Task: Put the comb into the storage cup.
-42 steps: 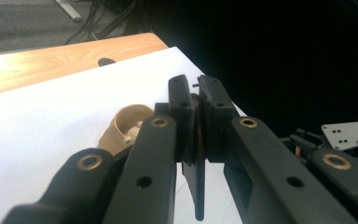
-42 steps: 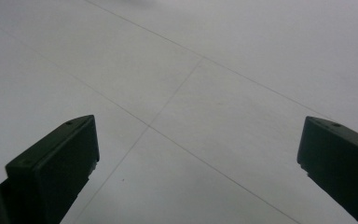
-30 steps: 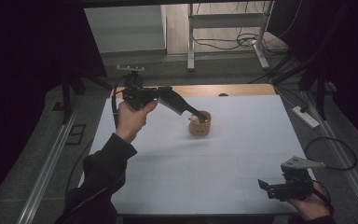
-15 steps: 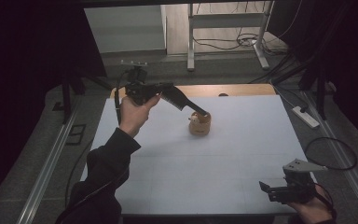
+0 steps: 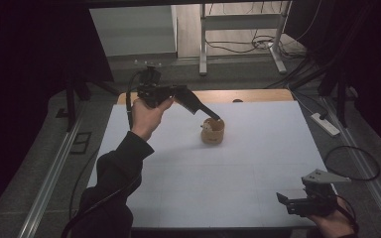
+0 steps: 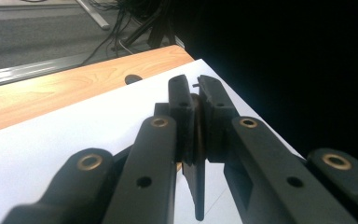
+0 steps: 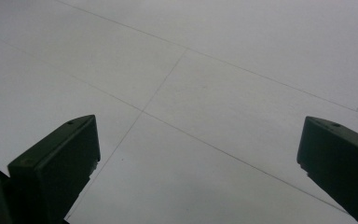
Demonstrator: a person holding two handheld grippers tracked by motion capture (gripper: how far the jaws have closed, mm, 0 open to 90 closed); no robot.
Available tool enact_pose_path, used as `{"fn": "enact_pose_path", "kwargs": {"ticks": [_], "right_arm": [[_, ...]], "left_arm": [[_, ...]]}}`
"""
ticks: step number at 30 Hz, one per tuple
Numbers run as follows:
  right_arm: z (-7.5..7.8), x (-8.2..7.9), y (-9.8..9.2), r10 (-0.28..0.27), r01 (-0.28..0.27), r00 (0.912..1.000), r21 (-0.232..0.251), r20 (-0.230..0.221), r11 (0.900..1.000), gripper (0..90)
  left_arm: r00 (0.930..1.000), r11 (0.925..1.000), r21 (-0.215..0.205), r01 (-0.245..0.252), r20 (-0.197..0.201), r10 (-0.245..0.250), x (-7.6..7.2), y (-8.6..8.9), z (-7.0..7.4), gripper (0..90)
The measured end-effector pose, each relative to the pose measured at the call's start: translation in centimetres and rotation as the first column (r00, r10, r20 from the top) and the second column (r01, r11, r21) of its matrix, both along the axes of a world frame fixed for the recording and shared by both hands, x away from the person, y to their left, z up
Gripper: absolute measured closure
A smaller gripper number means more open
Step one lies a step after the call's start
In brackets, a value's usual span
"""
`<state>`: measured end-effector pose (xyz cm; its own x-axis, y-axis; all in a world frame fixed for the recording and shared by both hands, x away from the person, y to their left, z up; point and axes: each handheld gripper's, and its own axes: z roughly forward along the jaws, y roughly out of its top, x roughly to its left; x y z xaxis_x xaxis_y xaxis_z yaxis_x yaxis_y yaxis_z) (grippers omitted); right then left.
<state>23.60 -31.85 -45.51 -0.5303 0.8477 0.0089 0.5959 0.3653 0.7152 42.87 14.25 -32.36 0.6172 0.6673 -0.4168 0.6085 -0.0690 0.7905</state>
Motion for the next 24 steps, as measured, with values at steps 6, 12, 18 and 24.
{"fn": "enact_pose_path", "kwargs": {"ticks": [6,12,18,24], "right_arm": [[0.0,0.0,0.0,0.0,0.0,1.0,0.003,-0.003,1.0,0.0],[0.0,0.1,-0.1,-0.004,0.004,1.0,0.002,-0.008,1.0,0.0],[-0.1,0.1,0.0,-0.005,0.005,0.9999,0.002,-0.012,1.0,0.0],[-0.1,0.2,0.0,-0.003,0.003,0.9999,0.001,-0.015,1.0,0.0]], "left_arm": [[0.9999,0.9999,0.009,-0.008,-0.007,0.008,0.5,-0.3,-0.2,83.9],[0.9998,0.9997,0.022,-0.009,-0.015,0.009,0.9,-0.6,-0.5,83.9],[0.9998,0.9995,0.031,-0.011,-0.019,0.012,1.2,-1.0,-0.7,83.9],[0.9996,0.999,0.042,-0.013,-0.025,0.014,1.4,-1.3,-1.0,83.9]]}}
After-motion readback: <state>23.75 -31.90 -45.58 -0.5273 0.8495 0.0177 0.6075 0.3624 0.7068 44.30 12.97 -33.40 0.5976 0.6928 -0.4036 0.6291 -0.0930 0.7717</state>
